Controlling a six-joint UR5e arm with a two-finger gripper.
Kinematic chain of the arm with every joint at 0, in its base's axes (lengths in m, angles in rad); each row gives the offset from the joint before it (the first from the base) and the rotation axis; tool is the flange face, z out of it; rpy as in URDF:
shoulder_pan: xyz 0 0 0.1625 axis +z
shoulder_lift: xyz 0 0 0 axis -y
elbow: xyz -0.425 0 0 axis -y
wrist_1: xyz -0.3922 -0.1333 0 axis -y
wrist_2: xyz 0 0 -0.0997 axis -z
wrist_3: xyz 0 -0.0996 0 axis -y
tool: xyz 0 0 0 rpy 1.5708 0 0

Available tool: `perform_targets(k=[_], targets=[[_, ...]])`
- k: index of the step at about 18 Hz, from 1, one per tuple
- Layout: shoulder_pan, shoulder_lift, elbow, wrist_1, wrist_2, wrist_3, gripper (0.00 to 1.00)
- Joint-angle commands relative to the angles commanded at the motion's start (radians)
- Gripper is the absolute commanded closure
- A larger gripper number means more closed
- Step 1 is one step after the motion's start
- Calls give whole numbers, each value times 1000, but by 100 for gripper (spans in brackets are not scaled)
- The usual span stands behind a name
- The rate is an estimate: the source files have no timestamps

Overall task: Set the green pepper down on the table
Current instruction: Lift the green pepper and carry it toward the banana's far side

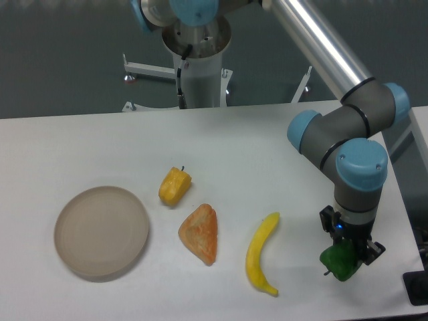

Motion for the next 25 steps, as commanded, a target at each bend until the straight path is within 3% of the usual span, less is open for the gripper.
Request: perform_targets(k=[8,16,25], targets=[[57,149,-190,-24,-20,50,72],[158,310,-469,-11,-98,213,72],[201,379,-681,-9,-152,218,72]])
